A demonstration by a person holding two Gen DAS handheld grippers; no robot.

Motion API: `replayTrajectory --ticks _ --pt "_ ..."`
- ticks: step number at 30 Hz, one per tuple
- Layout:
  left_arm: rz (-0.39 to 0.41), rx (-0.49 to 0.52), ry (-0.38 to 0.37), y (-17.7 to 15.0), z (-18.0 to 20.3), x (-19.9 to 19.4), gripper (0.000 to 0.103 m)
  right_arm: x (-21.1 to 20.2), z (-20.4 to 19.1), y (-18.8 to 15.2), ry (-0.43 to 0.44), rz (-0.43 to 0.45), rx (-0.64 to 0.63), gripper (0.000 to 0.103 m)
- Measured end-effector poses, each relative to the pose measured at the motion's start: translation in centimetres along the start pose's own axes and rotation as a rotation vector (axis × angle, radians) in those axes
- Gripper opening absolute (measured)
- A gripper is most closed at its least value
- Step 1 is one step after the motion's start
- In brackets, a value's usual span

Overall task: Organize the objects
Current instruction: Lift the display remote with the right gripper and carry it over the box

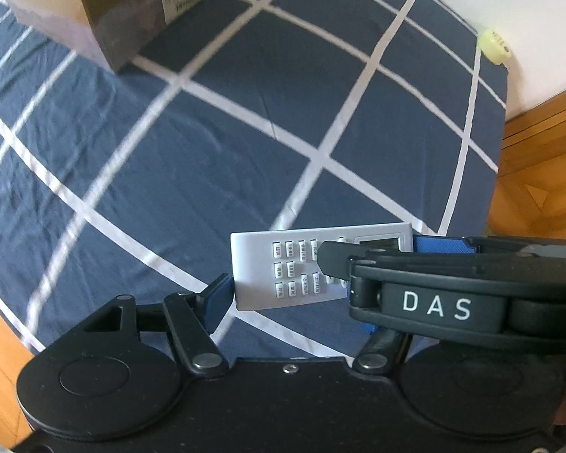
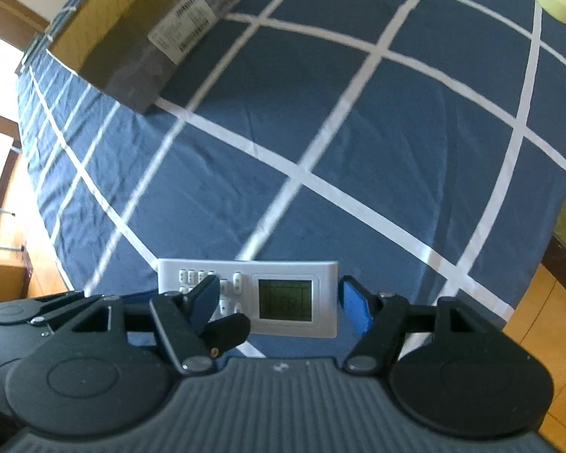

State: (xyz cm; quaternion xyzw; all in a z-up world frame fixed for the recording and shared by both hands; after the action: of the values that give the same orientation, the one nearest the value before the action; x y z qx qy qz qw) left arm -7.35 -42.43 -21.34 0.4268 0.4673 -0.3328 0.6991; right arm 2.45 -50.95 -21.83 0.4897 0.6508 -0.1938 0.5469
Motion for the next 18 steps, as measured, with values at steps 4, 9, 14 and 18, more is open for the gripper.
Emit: replayTrajectory --ticks 4,9,14,18 --pt "0.015 0.050 -0.012 1.7 -1.3 -1.5 0.065 -0.8 -2.0 1.2 -0.009 0.038 0.035 0.069" --pt "0.026 0.123 -0.031 4.0 -3.6 -3.5 0.065 -1.4 -4.8 2.8 -0.026 0.085 0.091 0.069" --pt "0.034 0.199 -0.052 6.1 -6.0 -4.9 0.065 -1.6 -7.9 4.1 -0.044 0.133 0.150 0.069" --pt "0.037 0.248 -0.065 7.4 -7.7 -5.6 0.065 -1.5 -10.1 4.8 -0.056 0.162 0.190 0.069"
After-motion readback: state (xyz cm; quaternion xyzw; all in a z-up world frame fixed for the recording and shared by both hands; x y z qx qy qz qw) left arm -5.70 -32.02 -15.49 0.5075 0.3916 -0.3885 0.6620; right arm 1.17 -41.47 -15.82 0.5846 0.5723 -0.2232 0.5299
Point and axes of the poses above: each gripper's, at about its wrist camera, not at the fingertips, and x roughly the way its jaws point, z to its right, y to its top, the point moved 9 cm from there along x, roughly the way its jaws point, and after that the axes turned 8 degrees about z, right-handed, at the moved point
